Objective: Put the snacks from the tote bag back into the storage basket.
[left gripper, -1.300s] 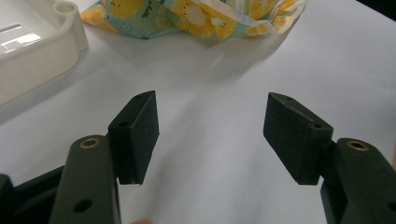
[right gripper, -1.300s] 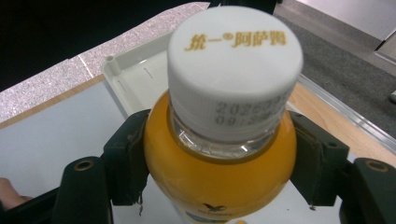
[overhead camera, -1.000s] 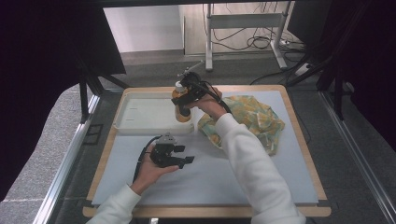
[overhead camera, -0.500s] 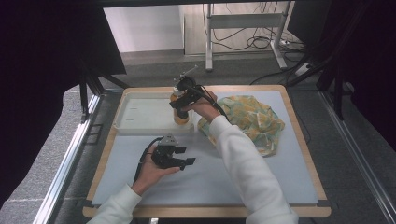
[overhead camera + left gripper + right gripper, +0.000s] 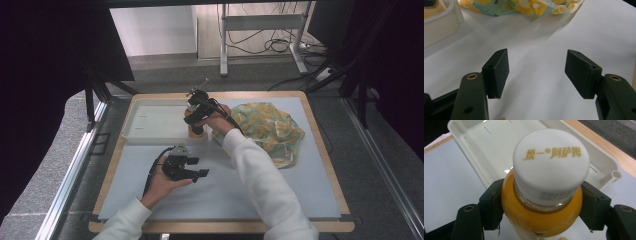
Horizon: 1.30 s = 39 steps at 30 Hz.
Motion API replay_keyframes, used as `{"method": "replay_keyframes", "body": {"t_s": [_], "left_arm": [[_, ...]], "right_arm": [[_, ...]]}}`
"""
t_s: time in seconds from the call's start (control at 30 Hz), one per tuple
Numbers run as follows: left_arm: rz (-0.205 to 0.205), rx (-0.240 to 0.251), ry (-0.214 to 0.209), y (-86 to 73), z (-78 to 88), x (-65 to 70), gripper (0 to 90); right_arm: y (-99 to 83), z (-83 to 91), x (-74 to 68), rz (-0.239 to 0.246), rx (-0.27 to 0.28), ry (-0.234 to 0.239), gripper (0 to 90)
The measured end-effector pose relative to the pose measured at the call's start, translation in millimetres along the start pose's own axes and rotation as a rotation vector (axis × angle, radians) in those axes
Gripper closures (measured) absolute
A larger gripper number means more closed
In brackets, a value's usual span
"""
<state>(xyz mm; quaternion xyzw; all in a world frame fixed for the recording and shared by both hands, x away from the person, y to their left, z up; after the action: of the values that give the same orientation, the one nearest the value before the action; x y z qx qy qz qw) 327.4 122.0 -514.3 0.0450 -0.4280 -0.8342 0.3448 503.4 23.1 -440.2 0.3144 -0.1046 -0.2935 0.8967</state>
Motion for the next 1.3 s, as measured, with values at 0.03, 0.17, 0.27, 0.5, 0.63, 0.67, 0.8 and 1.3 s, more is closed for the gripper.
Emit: {"method": "replay_keyframes", "body": {"t_s": [0.03,0.17,0.27,0.5,0.63,0.67,0.8,1.3], "left_arm": [[0.0,-0.001,0.0,0.1,0.0,0.0,35.6],[-0.006,-0.005,0.002,0.1,-0.1,0.1,35.6],[-0.007,-0.005,0.002,0.1,0.1,0.5,35.6],[-0.005,-0.006,0.003,-0.2,-0.6,0.2,35.6],[-0.011,-0.008,0.004,-0.4,-0.6,0.5,35.6],[-0.011,-0.007,0.005,-0.5,-0.5,0.4,35.6],[-0.011,-0.007,0.007,-0.7,-0.6,0.5,35.5],[-0.013,-0.016,0.018,-3.7,-1.9,1.7,35.4]], "right_arm": [[-0.4,0.6,0.3,-0.007,0.003,0.001,30.0],[-1.9,1.8,0.3,-0.004,-0.012,0.0,29.3],[-2.6,3.9,-0.5,-0.007,0.005,0.003,28.9],[-1.9,13.6,-1.2,-0.006,0.028,0.009,20.5],[-3.4,23.6,0.0,-0.012,0.055,0.019,19.4],[-4.1,27.0,0.4,-0.015,0.063,0.022,19.3],[-9.0,42.4,1.8,-0.017,0.088,0.016,19.3],[-53.5,99.5,16.5,-0.032,0.159,-0.005,21.9]]}}
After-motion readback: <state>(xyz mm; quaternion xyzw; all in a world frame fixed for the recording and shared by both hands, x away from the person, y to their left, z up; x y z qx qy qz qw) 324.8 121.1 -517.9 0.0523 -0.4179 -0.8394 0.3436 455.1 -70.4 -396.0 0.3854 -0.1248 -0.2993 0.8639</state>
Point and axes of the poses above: each handheld gripper's, and its own axes: z roughly backward along the jaws, y roughly out of its top, x roughly to its right, the point moved 1 cm from there along -z, roughly forward along the jaws, and after that the axes turned 1 degree about -x, right-handed, at the moved point
